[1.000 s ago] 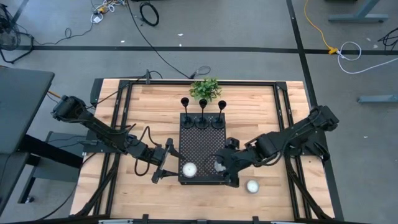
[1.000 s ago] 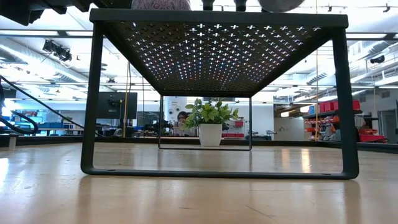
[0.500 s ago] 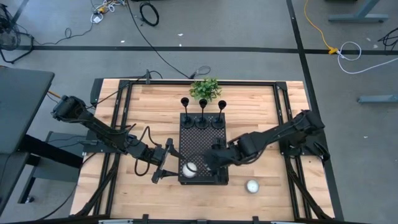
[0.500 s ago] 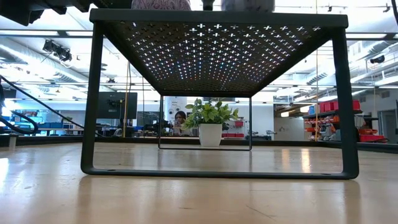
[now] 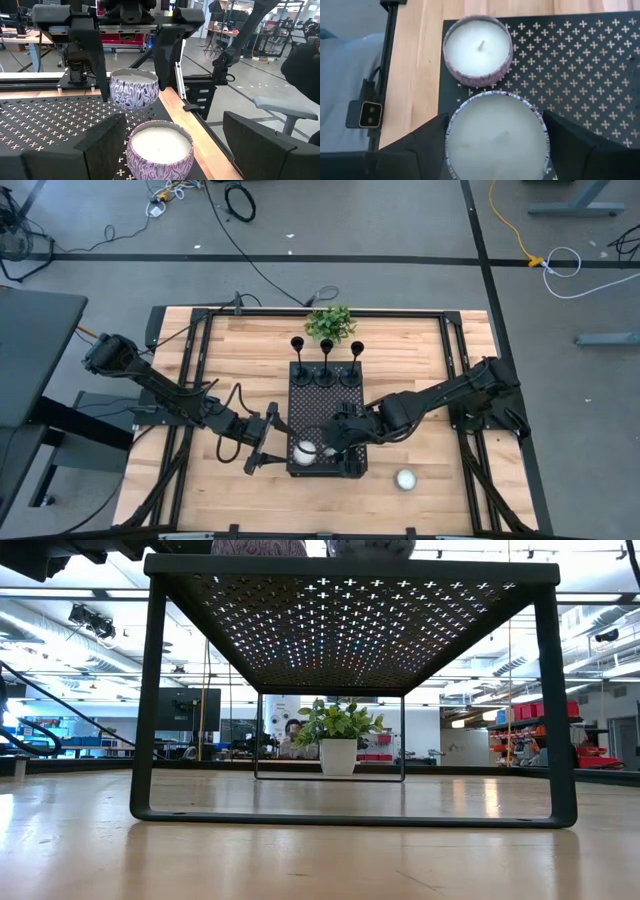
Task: Pick & Place candle stick holders
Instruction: Put the violet candle on the shelf
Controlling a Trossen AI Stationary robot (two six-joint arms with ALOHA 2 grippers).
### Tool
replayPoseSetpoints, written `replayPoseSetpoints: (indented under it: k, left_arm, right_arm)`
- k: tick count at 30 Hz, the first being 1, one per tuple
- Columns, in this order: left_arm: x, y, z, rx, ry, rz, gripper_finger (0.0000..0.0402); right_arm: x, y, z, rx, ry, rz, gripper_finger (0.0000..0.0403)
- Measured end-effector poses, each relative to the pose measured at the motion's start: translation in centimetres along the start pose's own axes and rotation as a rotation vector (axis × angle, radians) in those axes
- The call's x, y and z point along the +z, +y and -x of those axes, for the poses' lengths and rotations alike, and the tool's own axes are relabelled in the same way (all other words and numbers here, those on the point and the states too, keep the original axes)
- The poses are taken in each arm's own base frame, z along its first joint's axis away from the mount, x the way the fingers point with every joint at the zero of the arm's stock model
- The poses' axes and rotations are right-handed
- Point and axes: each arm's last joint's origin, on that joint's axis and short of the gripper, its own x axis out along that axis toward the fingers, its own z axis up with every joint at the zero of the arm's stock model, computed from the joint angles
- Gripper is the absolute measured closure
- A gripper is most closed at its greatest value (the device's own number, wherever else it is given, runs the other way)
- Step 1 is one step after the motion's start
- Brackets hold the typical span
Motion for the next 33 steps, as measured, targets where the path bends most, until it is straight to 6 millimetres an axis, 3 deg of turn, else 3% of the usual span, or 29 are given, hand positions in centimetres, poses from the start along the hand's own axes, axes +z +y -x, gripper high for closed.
replayPoseSetpoints:
  k: [7,33]
  left_arm:
    - [0.0,0.0,0.0,0.0,0.0,0.0,0.0071]
    - [-0.2,0.0,0.0,0.003,0.024,-0.005,0.0071]
  right_arm:
    - [-0.2,0.1,-2.0,0.024,0.054,0.041,0.0131]
    - [0.0,0.3,-3.7,0.038,0.043,0.061,0.0124]
